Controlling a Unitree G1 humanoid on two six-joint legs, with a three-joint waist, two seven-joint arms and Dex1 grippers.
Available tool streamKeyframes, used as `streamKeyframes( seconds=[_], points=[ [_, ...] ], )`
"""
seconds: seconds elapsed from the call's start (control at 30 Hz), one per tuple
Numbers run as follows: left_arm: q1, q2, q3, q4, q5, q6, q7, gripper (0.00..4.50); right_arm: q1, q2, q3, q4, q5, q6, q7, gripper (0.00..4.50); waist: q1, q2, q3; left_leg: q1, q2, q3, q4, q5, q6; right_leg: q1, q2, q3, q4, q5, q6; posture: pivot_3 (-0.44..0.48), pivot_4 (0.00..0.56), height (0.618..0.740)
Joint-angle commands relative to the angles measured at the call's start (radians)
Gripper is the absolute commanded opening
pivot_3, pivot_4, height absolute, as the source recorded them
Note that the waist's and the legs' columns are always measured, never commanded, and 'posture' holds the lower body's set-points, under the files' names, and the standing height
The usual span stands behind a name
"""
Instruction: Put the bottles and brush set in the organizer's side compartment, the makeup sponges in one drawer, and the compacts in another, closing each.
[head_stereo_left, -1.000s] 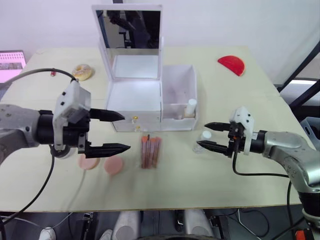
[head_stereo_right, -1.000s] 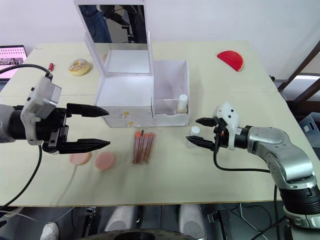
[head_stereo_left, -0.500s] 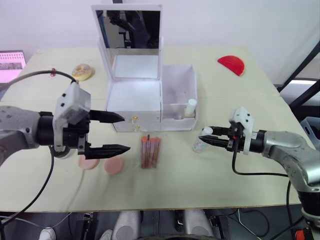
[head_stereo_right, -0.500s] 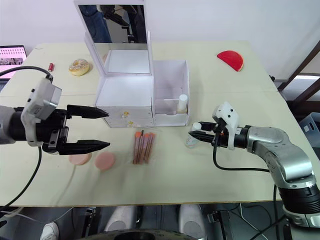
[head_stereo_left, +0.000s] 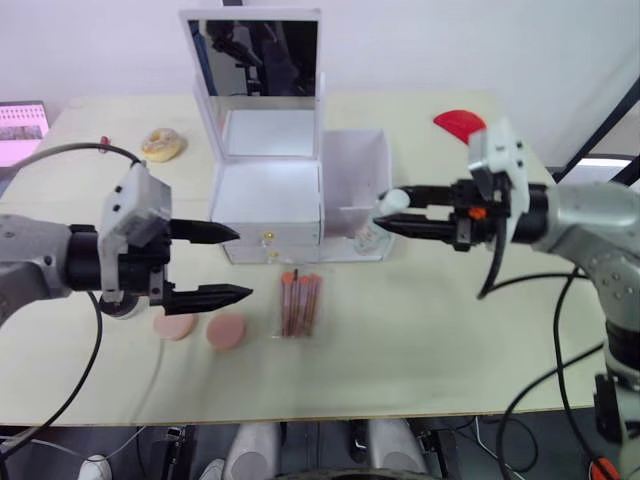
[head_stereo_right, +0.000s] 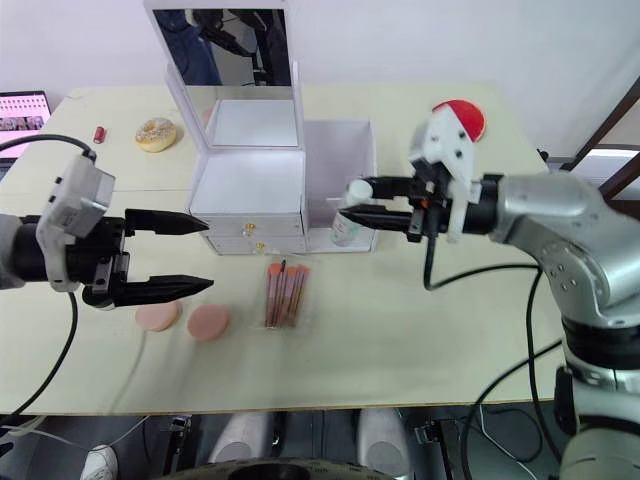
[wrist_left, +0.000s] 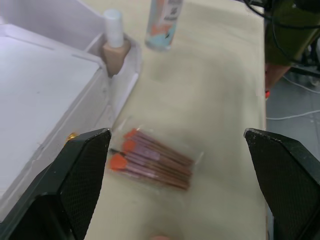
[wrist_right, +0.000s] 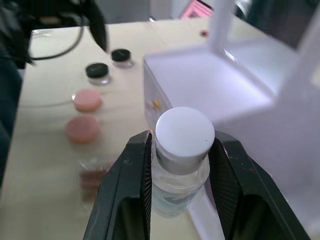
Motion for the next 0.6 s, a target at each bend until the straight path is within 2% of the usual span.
streamKeyframes(
  seconds=[0.03, 0.2, 0.6],
  points=[
    [0.008, 0.007, 0.041, -0.004, 0.016, -0.015, 0.0, 4.5, -0.103, 0.036, 0.053, 0.044, -0.019, 0.027, -0.028, 1.1, -0.002, 0.0, 0.0, 0.0, 0.0, 0.0, 0.0, 0.0, 0.0, 0.0, 0.0, 0.0, 0.0, 0.0, 0.0, 0.0, 0.15, 0.739],
    [0.044, 0.004, 0.074, -0.006, 0.029, -0.015, 0.005, 4.5, -0.226, 0.121, 0.17, 0.201, -0.157, 0.008, -0.095, 1.1, -0.008, 0.0, 0.0, -0.001, 0.0, 0.0, 0.0, 0.0, 0.0, -0.001, 0.0, 0.001, 0.0, 0.0, 0.0, 0.0, 0.15, 0.739],
    [0.074, 0.005, 0.123, -0.046, -0.017, 0.016, 0.043, 4.5, -0.208, 0.194, 0.293, 0.382, -0.358, -0.139, -0.037, 1.1, -0.022, 0.0, 0.0, -0.001, 0.0, 0.002, -0.002, 0.0, 0.0, -0.003, 0.001, 0.003, 0.001, 0.002, 0.004, 0.0, 0.15, 0.739]
  ],
)
